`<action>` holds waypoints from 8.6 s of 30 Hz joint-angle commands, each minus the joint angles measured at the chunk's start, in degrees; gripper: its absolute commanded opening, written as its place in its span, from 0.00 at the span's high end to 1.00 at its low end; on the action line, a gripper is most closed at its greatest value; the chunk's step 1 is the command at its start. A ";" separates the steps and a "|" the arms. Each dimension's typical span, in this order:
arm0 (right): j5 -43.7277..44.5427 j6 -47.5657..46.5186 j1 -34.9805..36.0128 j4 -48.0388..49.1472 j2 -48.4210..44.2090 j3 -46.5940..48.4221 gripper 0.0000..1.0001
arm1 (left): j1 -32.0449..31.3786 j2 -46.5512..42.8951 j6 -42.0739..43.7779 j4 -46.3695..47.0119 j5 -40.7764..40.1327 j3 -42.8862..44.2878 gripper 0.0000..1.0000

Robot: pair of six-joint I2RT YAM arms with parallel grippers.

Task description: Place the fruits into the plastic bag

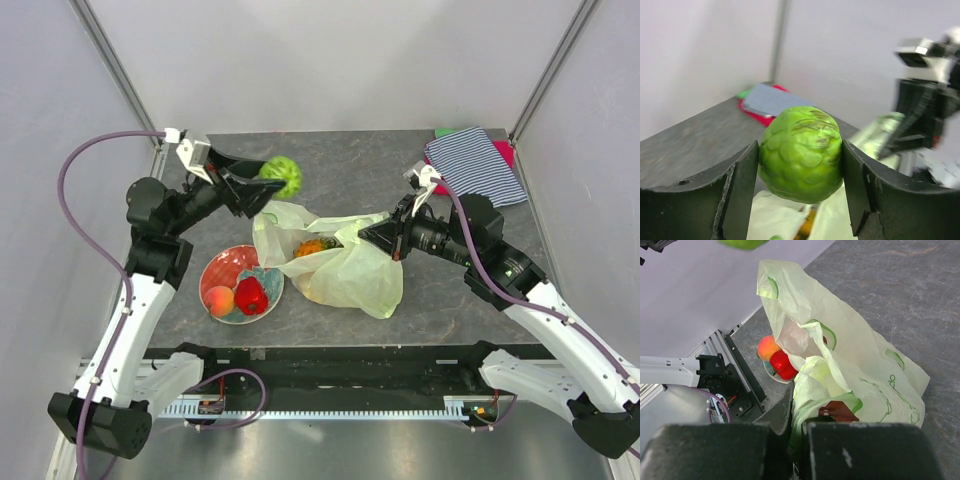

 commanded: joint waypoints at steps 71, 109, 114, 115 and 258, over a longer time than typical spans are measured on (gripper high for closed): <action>0.72 -0.37 0.01 0.12 -0.68 1.25 1.00 | -29.54 29.79 23.58 -46.58 -27.04 12.65 0.11; 1.68 -0.19 0.01 -0.76 -1.82 1.43 1.00 | 0.16 1.41 -7.08 -1.23 17.80 -2.55 0.12; 1.77 -0.45 0.01 -1.02 -2.08 1.52 1.00 | 7.01 -5.80 -8.41 -6.83 9.03 -8.35 0.12; 1.77 -0.63 -0.07 -1.20 -2.08 1.61 1.00 | 9.46 -6.50 -8.41 -9.55 7.17 -8.97 0.12; 7.31 -4.76 0.01 -3.22 -2.17 1.96 1.00 | 18.01 -5.90 -20.54 -36.66 -34.51 -18.04 0.44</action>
